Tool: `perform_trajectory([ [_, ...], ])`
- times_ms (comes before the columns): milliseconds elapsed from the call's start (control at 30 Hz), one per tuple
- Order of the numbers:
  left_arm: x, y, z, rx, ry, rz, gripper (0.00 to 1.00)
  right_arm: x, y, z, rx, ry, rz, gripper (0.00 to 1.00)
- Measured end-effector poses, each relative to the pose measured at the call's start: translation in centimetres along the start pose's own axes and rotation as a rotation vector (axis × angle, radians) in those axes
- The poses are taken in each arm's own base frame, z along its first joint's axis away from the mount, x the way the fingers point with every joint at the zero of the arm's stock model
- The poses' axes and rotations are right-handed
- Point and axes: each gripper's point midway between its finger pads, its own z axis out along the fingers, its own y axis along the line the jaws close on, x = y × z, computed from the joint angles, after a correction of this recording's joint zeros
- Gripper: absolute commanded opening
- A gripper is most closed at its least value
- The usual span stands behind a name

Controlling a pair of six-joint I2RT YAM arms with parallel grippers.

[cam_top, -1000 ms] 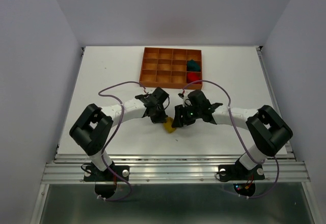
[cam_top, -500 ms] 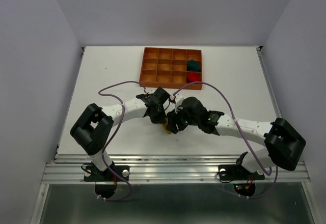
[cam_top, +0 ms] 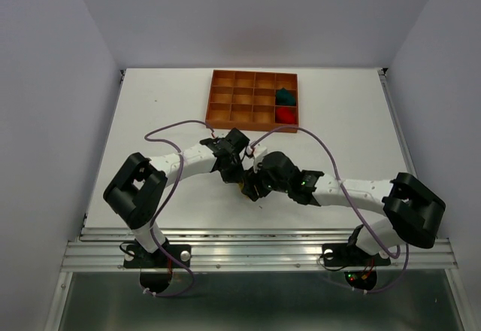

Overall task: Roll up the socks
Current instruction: Roll the sock at the center of the board.

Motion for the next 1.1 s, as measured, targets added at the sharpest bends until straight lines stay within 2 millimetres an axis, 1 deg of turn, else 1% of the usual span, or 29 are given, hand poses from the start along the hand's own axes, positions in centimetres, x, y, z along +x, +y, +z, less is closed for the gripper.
perform_trajectory([
  [100,0.0,0.0,0.0,0.000,0.000,-0.002,0.00,1.0,0.8,0.0,-0.013,0.011,-0.020,0.60],
  [267,0.0,-0.1,0.0,0.000,0.000,-0.009,0.00,1.8,0.4,-0.9,0.009,0.002,-0.026,0.60],
  [400,0.1,-0.1,0.0,0.002,0.001,-0.017,0.00,1.2,0.5,-1.7,0.004,-0.028,-0.034,0.60],
  [500,0.2,-0.2,0.0,0.003,0.003,-0.021,0.00,0.7,1.2,-1.8,-0.014,-0.050,-0.049,0.60],
  [667,0.2,-0.2,0.0,0.004,0.004,-0.026,0.00,0.9,2.8,-1.9,-0.048,-0.056,-0.108,0.60],
  [767,0.2,-0.2,0.0,0.005,0.004,-0.027,0.00,1.1,3.4,-1.9,-0.047,-0.058,-0.142,0.60],
  [867,0.2,-0.2,0.0,0.005,0.004,-0.029,0.00,1.3,3.3,-1.7,-0.017,-0.060,-0.174,0.60],
  [1100,0.5,-0.4,0.0,0.018,0.013,-0.034,0.00,3.1,2.1,0.3,0.108,0.004,-0.273,0.61],
])
